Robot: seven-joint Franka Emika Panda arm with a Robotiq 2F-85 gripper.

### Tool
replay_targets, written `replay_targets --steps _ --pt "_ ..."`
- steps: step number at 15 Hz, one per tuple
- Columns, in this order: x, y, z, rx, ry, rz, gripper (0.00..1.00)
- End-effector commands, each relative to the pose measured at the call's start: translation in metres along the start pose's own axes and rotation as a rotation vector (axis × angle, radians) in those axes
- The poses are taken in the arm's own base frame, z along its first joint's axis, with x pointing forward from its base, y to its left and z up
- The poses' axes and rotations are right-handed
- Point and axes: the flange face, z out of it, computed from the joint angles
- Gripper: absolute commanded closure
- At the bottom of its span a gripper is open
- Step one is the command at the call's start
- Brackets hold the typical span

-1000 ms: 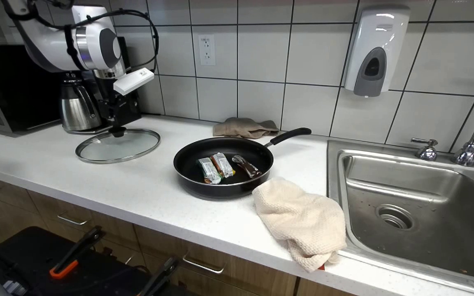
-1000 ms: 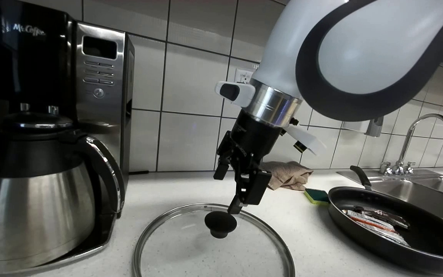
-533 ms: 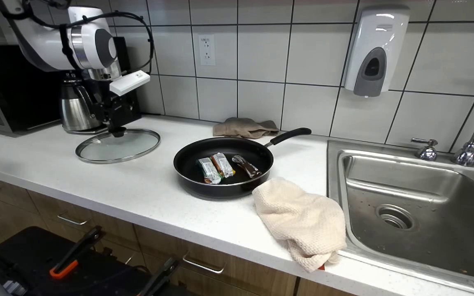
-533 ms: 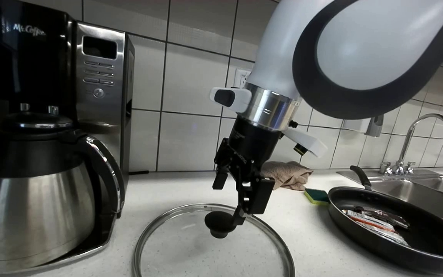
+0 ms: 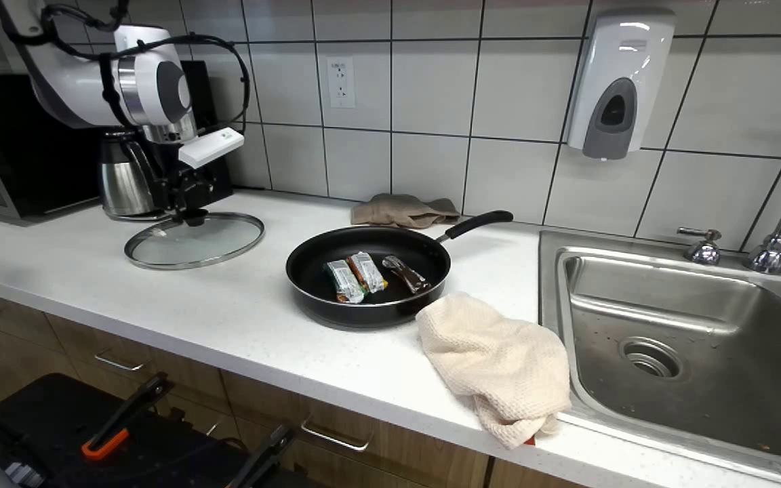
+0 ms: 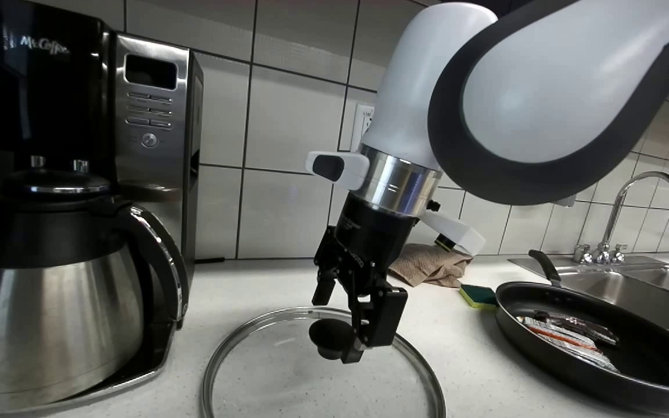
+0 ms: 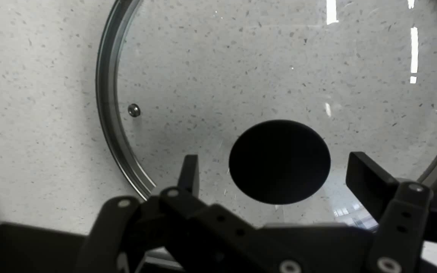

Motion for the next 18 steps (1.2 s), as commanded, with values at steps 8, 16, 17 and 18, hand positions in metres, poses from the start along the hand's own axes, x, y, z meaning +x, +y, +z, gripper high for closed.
replay_targets --steps 8,16,17,18 --pt "0.0045 0.0082 0.0042 0.004 -0.007 -0.03 0.25" --pt "0.0059 0.0084 0.0038 0.005 -0.009 -0.035 0.61" --pt "0.0055 0.0082 0.0027 0.003 -0.009 -0.036 0.61" --pt "0.0061 0.0084 0.0001 0.006 -0.019 -0.036 0.61"
